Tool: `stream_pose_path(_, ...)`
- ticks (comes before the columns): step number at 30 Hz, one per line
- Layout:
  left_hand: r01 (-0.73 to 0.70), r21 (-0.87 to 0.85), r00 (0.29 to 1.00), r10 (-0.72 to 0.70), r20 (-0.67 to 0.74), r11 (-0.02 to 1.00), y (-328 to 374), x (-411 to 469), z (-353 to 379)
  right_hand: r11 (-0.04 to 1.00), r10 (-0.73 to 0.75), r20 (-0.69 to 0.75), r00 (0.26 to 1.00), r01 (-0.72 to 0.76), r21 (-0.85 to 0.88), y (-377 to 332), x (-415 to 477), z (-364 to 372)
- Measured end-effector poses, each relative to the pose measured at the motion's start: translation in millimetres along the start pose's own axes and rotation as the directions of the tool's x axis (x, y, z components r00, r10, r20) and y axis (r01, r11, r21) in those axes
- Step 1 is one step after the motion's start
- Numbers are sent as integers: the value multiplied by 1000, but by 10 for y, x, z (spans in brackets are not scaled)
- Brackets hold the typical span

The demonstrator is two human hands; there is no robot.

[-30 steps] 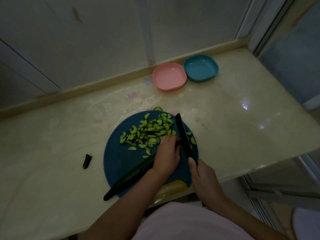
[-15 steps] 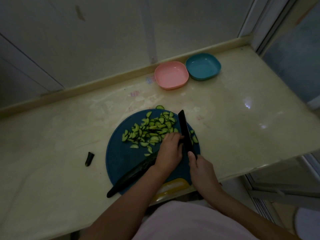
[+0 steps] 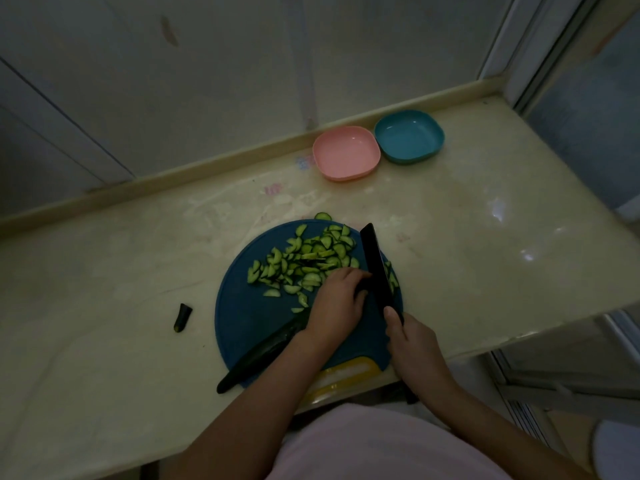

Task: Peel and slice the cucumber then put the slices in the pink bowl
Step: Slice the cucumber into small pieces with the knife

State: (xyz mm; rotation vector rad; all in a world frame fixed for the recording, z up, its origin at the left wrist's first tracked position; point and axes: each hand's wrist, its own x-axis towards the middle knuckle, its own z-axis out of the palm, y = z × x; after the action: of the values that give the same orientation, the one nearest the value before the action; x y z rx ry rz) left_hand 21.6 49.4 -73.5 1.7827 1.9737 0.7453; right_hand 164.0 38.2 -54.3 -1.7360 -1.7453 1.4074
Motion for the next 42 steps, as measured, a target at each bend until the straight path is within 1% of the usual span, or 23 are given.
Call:
stream_pose_path(3,-5,2,1000,5,-29,1000,9,-9,14,1000,-8,-8,1000,8,-21,9,-45,-41)
stream_pose_path(7,-1,-7,999,0,-54,1000,21,-28,15,1000,-17,-4,1000,17,-2,-26,-89,-48)
stream_pose_path(10,-1,-1,998,1,-67,1000,21,-32,20,999,-29,-11,1000,29,-31,-50,-96,-34)
stream_pose_path(21,-31,13,998,32,-62,999,-14,-30,51,994,-6,-7,1000,5,-111,-104,-15,81)
stream_pose_path(31,15,-17,998,-16,-59,1000,-29,-31,48,1000,3,-14,1000,-3,-2,-103,-64,16)
stream_pose_path(35,27,-16,998,-28,-50,1000,-41,-32,61,1000,-16,1,1000,16,-19,-126,-95,-11)
stream_pose_path(42,-3,-2,999,3,-51,1000,-67,-27,80,999,-7,2,1000,7,-48,-115,-84,42)
